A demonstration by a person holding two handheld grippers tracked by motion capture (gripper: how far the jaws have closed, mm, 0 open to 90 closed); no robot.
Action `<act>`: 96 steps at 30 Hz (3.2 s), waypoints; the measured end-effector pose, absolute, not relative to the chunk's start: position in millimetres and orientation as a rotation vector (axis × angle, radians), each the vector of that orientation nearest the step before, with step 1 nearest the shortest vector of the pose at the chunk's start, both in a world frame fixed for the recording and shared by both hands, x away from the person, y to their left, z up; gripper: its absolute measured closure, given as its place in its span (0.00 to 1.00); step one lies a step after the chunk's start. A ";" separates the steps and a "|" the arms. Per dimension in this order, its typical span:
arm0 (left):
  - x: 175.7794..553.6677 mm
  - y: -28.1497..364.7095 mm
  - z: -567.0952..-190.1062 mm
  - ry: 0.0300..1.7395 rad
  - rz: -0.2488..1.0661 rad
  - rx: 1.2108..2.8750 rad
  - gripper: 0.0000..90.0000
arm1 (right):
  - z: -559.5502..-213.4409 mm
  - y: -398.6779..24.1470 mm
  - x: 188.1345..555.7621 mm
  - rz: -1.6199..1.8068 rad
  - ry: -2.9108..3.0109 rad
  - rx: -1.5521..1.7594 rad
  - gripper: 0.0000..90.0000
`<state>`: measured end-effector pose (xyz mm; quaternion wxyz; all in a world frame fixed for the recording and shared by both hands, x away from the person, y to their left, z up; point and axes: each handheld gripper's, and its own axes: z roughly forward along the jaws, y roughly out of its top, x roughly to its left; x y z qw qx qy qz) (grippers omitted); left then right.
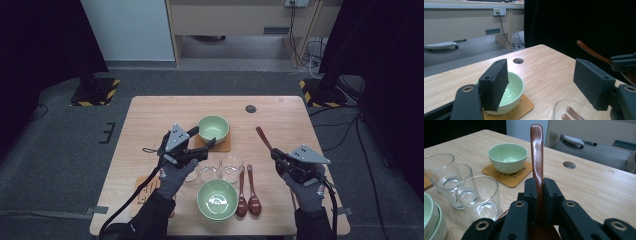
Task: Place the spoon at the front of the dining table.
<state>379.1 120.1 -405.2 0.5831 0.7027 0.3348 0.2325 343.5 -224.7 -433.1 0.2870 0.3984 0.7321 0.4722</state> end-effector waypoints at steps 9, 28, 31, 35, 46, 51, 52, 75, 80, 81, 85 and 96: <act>381.1 102.8 -401.6 0.755 0.516 1.632 0.30 | -431.2 -224.9 342.9 1.270 1.948 1.052 0.91; 386.7 73.6 -400.0 0.730 0.468 1.622 0.31 | -427.5 -224.1 340.5 1.280 1.940 1.038 0.91; 387.6 68.0 -398.8 0.721 0.460 1.623 0.31 | -427.3 -223.2 340.2 1.281 1.943 1.031 0.91; 388.7 60.4 -398.0 0.712 0.455 1.628 0.31 | -427.0 -222.5 339.7 1.285 1.940 1.027 0.91; 394.8 45.9 -397.7 0.709 0.431 1.631 0.31 | -425.0 -221.6 337.2 1.300 1.941 1.014 0.91; 398.7 41.5 -399.4 0.711 0.410 1.630 0.33 | -425.2 -220.3 336.5 1.300 1.945 1.009 0.91; 399.5 40.6 -399.8 0.712 0.408 1.630 0.33 | -425.1 -220.1 336.3 1.301 1.945 1.009 0.91; 407.9 23.6 -406.1 0.704 0.330 1.637 0.43 | -423.3 -217.2 333.7 1.314 1.946 0.983 0.91; 407.9 18.8 -406.6 0.699 0.310 1.629 0.45 | -422.6 -215.7 332.6 1.318 1.948 0.975 0.91; 408.3 18.4 -407.0 0.701 0.308 1.634 0.45 | -422.5 -215.5 332.5 1.319 1.949 0.973 0.91; 409.0 14.9 -408.9 0.704 0.303 1.642 0.46 | -422.3 -215.1 332.1 1.322 1.948 0.968 0.91; 409.9 9.5 -410.9 0.705 0.274 1.642 0.53 | -422.4 -212.3 331.4 1.339 1.955 0.953 0.91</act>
